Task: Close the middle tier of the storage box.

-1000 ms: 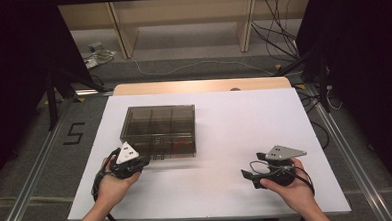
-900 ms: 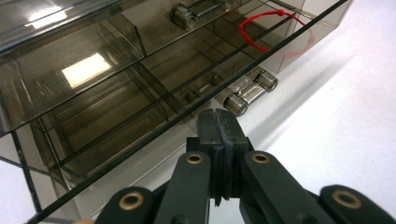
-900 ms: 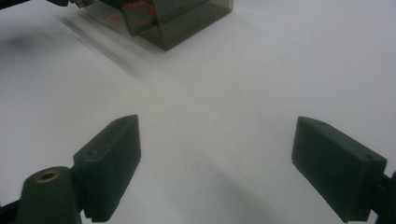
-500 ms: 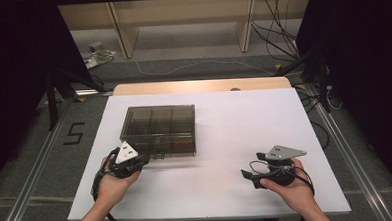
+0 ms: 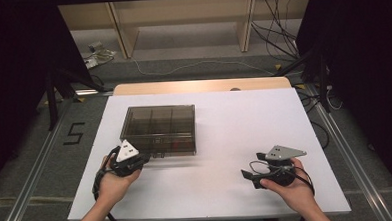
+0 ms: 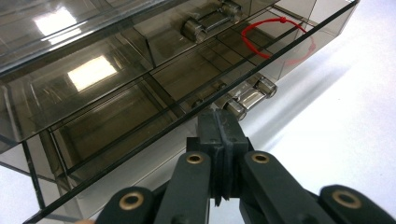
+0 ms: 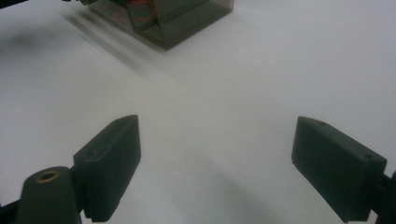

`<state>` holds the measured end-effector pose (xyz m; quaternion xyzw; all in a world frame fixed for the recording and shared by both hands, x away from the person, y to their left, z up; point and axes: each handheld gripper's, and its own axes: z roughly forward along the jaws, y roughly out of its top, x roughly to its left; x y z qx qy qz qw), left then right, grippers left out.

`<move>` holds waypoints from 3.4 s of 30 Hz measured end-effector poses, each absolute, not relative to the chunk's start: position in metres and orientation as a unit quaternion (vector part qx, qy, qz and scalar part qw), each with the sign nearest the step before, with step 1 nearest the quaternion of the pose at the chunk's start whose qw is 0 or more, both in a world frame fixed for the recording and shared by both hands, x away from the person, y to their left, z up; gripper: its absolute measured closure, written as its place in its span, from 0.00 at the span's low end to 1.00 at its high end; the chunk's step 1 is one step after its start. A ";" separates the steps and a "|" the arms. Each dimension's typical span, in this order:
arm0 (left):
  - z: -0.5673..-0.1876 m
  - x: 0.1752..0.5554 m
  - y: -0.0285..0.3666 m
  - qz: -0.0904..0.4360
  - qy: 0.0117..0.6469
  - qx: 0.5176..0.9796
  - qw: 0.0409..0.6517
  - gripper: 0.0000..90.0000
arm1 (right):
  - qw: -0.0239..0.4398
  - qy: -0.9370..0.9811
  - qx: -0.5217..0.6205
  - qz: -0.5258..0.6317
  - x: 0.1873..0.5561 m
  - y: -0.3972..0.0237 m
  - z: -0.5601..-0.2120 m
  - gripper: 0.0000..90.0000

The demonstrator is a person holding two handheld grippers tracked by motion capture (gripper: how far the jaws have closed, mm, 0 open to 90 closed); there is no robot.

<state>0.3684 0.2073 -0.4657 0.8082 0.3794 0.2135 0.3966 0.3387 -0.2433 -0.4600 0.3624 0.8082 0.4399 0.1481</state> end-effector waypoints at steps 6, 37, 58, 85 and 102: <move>-0.466 0.369 0.207 0.214 0.380 0.809 0.394 1.00 | 0.148 0.808 0.363 0.439 0.339 -0.243 -0.460 0.18; -0.465 0.376 0.202 0.211 0.382 0.812 0.387 1.00 | 0.147 0.806 0.366 0.441 0.338 -0.243 -0.460 0.18; -0.467 0.384 0.202 0.209 0.386 0.814 0.380 1.00 | 0.144 0.806 0.368 0.441 0.340 -0.243 -0.461 0.18; -0.468 0.391 0.201 0.210 0.389 0.815 0.375 1.00 | 0.145 0.805 0.371 0.440 0.340 -0.244 -0.461 0.18; -0.468 0.392 0.200 0.210 0.394 0.812 0.377 1.00 | 0.146 0.805 0.370 0.439 0.340 -0.244 -0.461 0.18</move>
